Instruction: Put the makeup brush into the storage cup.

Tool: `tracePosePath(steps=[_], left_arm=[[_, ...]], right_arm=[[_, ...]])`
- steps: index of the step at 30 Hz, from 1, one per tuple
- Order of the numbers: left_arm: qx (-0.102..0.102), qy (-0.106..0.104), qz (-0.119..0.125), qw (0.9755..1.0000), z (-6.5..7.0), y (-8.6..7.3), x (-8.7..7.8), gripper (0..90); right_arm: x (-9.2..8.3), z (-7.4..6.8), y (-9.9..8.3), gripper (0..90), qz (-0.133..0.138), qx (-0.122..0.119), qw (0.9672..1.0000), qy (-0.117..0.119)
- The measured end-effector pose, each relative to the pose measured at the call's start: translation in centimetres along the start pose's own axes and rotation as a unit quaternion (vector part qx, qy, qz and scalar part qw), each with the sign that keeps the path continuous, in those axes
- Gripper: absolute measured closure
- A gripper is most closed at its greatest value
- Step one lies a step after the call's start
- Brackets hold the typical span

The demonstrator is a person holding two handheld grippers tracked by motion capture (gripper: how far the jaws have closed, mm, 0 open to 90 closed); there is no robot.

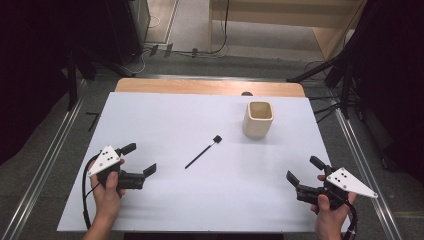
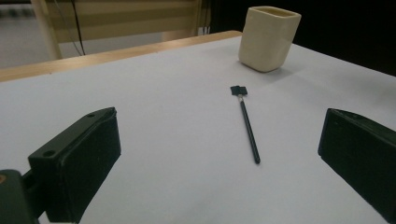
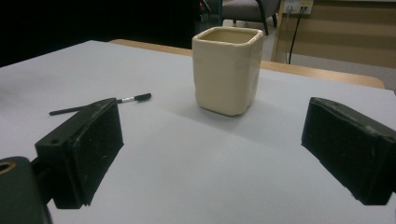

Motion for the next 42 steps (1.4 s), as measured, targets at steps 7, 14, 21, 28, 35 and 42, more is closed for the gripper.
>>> tracePosePath(steps=[7,14,21,28,35,42], left_arm=[[0.002,-0.021,-0.025,0.9995,0.5,1.0,2.7,0.0],[-0.003,-0.014,-0.046,0.9988,0.3,1.4,4.1,5.2],[0.002,-0.024,-0.075,0.9969,0.6,2.1,5.6,5.2],[0.007,-0.038,-0.113,0.9928,1.2,2.4,7.6,5.3],[0.023,-0.041,-0.175,0.9835,1.8,2.6,9.7,6.0],[0.029,-0.044,-0.215,0.9753,2.4,2.4,10.9,6.1]], right_arm=[[0.1,0.0,-0.2,8.1,-0.003,0.004,1.0,0.002],[0.3,0.0,-0.2,10.0,-0.005,0.0,1.0,-0.001],[0.3,0.2,-0.3,10.0,-0.006,0.001,1.0,-0.003],[0.5,0.0,-0.4,9.9,-0.01,-0.003,0.9999,-0.002],[0.6,0.0,-0.5,10.0,-0.013,-0.005,0.9999,-0.001],[0.6,0.0,-0.6,10.3,-0.015,-0.005,0.9999,0.0]])
Point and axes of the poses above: each handheld gripper's, and its own axes: x roughly forward along the jaws, y roughly out of its top, z roughly to its right, the point moved 10 cm from there along x, roughly forward along the jaws, and after that the axes turned 14 degrees about -z, right-handed, at the moved point
